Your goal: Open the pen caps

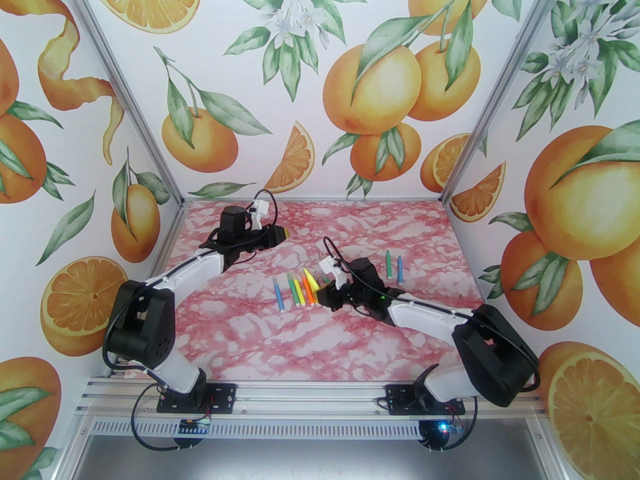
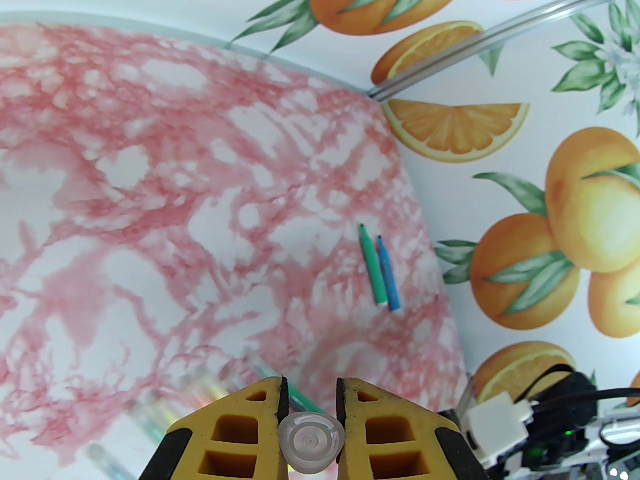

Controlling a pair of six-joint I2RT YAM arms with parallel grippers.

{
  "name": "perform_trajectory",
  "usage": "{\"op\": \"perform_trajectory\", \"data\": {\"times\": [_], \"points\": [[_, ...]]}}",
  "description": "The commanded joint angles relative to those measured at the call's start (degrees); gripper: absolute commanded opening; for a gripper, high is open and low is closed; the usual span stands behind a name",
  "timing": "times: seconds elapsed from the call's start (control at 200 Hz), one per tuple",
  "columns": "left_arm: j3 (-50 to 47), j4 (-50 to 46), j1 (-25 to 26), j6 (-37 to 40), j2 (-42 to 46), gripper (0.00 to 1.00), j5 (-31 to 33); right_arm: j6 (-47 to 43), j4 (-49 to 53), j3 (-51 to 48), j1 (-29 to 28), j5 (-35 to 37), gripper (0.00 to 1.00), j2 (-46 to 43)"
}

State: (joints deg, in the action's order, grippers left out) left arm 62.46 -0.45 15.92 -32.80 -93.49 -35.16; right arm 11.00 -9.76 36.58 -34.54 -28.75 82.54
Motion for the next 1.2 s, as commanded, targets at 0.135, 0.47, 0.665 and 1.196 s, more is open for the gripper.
{"op": "perform_trajectory", "data": {"times": [0.135,0.47,0.665,1.196], "points": [[4.8,-17.3,0.0,13.0,5.3,0.0,12.3,-1.9,4.9,0.0,-0.3,6.1,0.0,-3.7],[7.5,-29.2,0.0,22.4,6.9,0.0,22.2,-2.4,10.0,1.8,-0.2,15.8,0.0,-6.6],[8.8,-34.5,0.0,25.9,6.2,0.0,28.3,-2.1,11.9,2.9,0.1,21.7,0.0,-6.5],[9.5,-40.0,0.0,29.5,1.2,0.0,39.3,1.7,16.9,5.0,4.5,37.1,0.0,-5.9]]}}
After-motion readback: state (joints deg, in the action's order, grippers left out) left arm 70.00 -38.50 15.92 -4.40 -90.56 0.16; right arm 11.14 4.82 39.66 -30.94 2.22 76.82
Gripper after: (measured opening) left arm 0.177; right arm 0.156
